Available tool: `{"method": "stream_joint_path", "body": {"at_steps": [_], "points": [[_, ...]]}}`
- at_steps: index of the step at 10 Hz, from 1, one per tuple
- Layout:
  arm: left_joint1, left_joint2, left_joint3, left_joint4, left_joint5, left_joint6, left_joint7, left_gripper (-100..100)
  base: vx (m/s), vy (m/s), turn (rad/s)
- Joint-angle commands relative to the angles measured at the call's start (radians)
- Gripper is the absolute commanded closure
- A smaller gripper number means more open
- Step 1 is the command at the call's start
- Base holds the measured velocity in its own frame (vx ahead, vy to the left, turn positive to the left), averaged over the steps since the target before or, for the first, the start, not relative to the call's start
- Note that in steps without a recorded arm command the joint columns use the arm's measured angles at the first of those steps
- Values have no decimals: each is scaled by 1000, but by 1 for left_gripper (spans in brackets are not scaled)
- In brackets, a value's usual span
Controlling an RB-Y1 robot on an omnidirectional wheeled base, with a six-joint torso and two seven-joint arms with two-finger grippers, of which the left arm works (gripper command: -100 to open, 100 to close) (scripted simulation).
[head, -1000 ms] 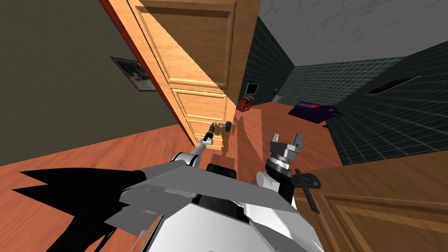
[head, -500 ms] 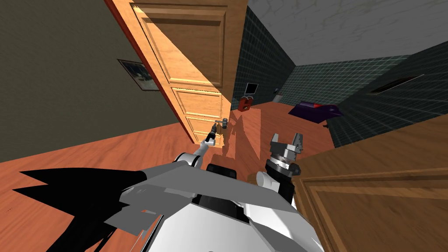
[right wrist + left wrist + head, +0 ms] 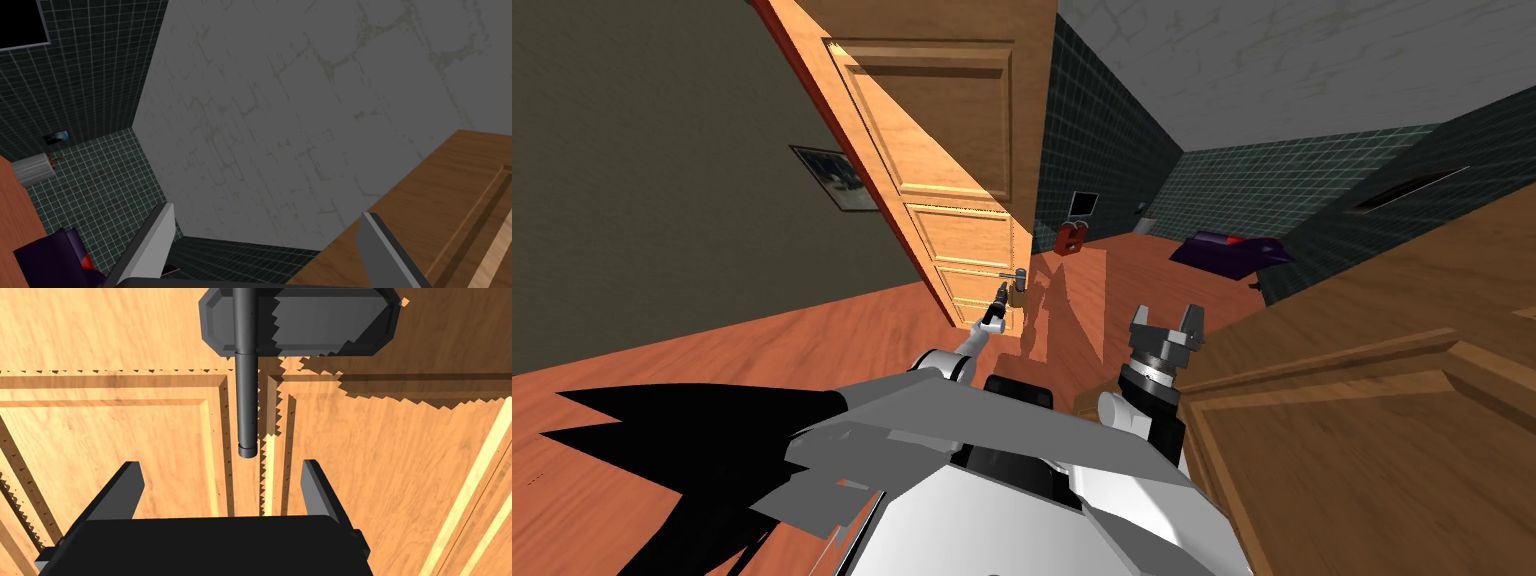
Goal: Push the door open
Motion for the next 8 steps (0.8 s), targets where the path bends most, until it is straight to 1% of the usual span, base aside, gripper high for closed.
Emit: {"method": "stream_joint_path", "body": {"at_steps": [1, 4, 6, 8], "points": [[4, 4, 0, -8, -1, 3, -1, -100, 76, 147, -3], [4, 25, 1, -8, 0, 2, -2, -100, 84, 200, 1], [4, 51, 1, -7, 0, 1, -2, -100, 89, 213, -3], [4, 77, 2, -7, 0, 0, -3, -100, 127, 163, -4]]}}
